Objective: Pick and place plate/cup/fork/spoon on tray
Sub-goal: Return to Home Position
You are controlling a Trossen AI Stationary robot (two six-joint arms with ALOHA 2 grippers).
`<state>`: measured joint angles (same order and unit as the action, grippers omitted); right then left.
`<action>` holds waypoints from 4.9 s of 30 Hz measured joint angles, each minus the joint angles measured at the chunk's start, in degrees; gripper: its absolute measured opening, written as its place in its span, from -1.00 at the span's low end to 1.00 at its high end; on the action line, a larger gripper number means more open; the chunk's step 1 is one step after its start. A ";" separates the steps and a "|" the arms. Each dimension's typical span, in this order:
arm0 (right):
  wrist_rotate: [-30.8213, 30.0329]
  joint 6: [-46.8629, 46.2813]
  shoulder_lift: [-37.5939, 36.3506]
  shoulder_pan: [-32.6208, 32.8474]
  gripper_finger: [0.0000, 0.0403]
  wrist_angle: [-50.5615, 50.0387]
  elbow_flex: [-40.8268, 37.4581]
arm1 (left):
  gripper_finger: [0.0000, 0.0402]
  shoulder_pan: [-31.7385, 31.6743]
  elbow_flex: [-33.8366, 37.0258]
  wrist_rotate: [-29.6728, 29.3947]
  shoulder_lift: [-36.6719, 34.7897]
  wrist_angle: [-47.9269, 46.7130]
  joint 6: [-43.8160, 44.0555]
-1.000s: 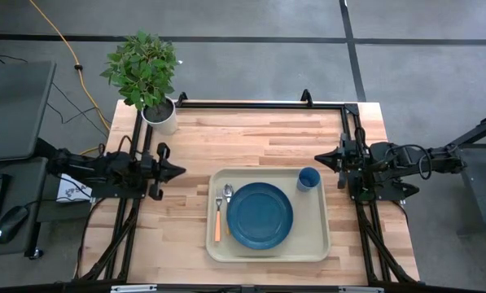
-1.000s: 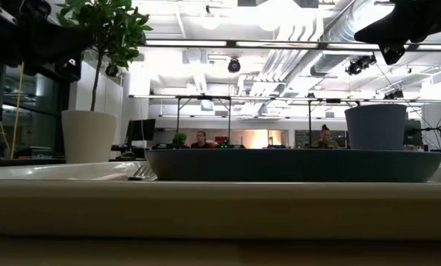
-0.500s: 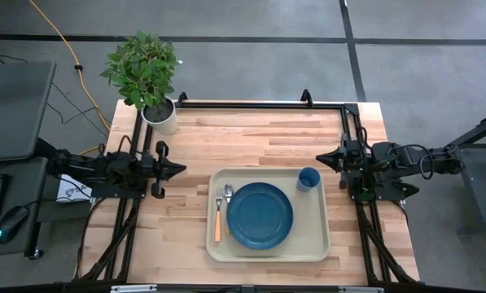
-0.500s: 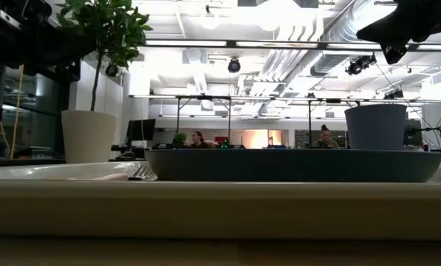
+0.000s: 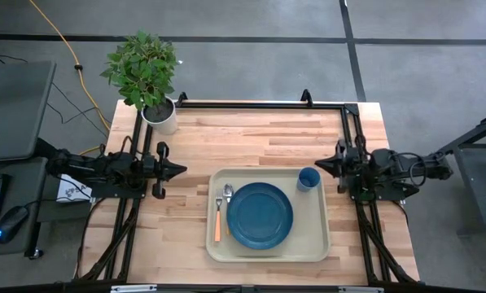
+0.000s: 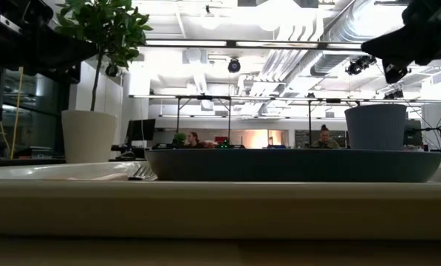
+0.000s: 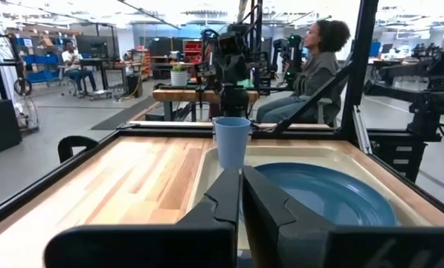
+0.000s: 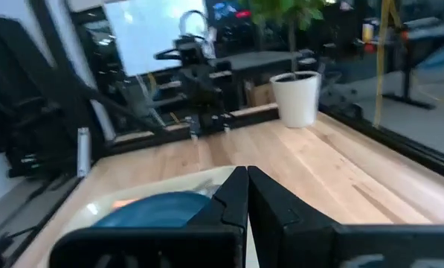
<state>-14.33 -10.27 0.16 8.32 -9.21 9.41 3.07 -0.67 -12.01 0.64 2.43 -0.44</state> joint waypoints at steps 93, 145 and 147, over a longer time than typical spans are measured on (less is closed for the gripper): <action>-0.06 7.72 2.84 -0.05 -1.00 12.32 -8.91 | -1.00 0.00 -0.04 -0.61 0.37 0.38 -0.18; -0.06 7.74 2.84 -0.07 -1.00 12.32 -8.91 | -1.00 0.00 -0.02 -0.59 0.37 0.40 -0.18; -0.06 7.72 2.84 -0.07 -1.00 12.30 -8.91 | -1.00 0.00 -0.02 -0.59 0.37 0.40 -0.18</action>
<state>-14.39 -2.55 3.01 8.25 3.09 0.49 3.07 -0.69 -12.60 1.02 2.83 -0.62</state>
